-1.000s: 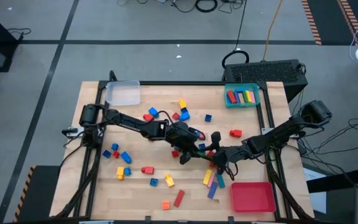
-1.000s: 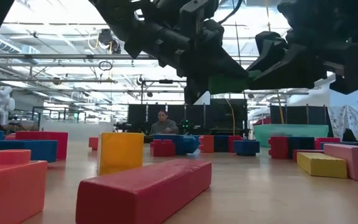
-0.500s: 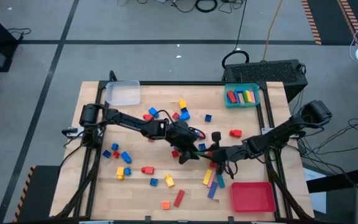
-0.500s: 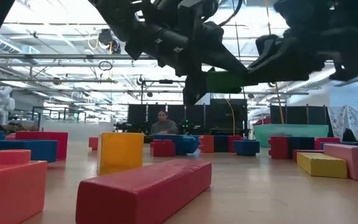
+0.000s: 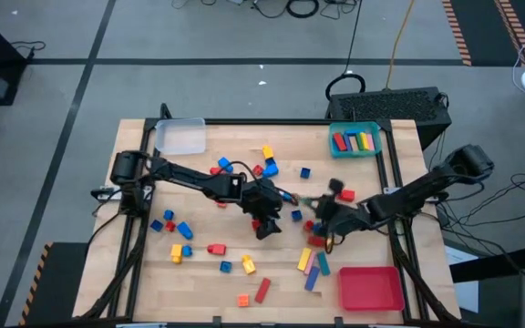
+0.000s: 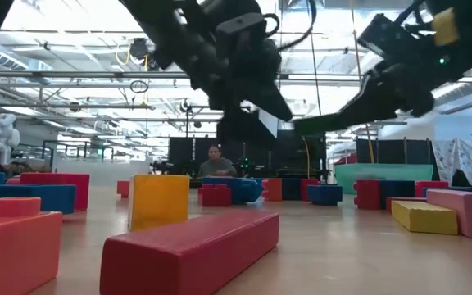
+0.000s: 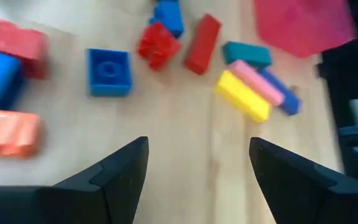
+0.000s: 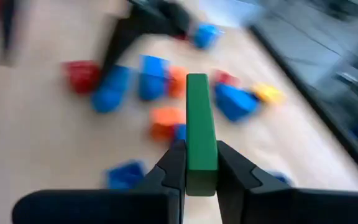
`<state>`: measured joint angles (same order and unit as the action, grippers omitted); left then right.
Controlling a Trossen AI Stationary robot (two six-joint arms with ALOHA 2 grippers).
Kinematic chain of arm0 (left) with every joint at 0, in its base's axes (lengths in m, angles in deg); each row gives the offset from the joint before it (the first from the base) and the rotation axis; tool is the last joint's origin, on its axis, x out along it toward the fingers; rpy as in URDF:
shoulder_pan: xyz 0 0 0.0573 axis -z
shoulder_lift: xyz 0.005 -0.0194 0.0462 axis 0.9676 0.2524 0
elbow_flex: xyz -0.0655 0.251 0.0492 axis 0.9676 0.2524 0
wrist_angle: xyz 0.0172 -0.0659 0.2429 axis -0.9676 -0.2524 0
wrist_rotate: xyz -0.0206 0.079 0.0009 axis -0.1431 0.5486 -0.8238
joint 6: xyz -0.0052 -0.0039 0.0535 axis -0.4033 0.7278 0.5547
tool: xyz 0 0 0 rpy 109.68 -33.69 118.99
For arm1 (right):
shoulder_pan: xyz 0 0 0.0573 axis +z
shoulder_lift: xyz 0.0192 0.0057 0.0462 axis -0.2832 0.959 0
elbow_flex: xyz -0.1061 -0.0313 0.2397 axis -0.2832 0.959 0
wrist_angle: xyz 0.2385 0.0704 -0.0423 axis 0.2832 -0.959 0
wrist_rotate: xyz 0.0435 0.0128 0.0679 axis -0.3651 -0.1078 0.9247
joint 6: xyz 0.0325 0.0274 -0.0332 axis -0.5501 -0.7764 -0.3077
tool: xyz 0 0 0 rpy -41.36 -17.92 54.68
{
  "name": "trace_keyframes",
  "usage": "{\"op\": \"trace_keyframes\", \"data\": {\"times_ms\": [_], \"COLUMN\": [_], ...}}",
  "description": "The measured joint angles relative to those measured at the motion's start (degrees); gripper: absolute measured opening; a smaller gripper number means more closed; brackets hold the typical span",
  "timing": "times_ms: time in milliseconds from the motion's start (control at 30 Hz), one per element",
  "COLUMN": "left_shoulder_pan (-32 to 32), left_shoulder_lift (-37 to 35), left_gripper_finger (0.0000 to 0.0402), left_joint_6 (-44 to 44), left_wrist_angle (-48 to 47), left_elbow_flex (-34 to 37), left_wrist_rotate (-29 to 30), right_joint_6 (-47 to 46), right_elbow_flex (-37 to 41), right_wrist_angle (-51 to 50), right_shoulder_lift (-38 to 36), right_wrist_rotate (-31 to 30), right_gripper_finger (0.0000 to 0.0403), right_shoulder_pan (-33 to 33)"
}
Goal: Sort blocks by size
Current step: Put the green block into the blue bin
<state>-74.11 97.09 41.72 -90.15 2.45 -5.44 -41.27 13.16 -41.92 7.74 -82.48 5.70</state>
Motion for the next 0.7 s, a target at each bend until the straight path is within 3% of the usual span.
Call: {"op": "trace_keyframes", "data": {"times_ms": [167,333,500,700], "left_shoulder_pan": [1.3,2.4,3.5,5.4], "left_shoulder_lift": [-4.8,-6.9,-6.9,-6.9], "left_gripper_finger": [0.0280,0.0281,0.0281,0.0281], "left_joint_6": [2.9,4.0,2.9,2.9], "left_wrist_angle": [-1.6,-2.7,-3.9,-7.3], "left_elbow_flex": [1.5,1.6,1.6,1.6], "left_wrist_rotate": [9.5,17.4,21.7,21.7], "right_joint_6": [-19.2,-30.7,-31.8,-23.2], "right_elbow_flex": [0.0,0.0,0.0,0.0], "right_wrist_angle": [-19.6,-34.6,-40.1,-38.1], "right_shoulder_lift": [-9.2,-16.0,-17.9,-17.9], "right_wrist_rotate": [-11.1,-12.6,-10.2,-4.3], "right_gripper_finger": [0.0042,0.0042,0.0042,0.0042], "right_shoulder_pan": [-3.4,-12.8,-24.9,-37.9]}}
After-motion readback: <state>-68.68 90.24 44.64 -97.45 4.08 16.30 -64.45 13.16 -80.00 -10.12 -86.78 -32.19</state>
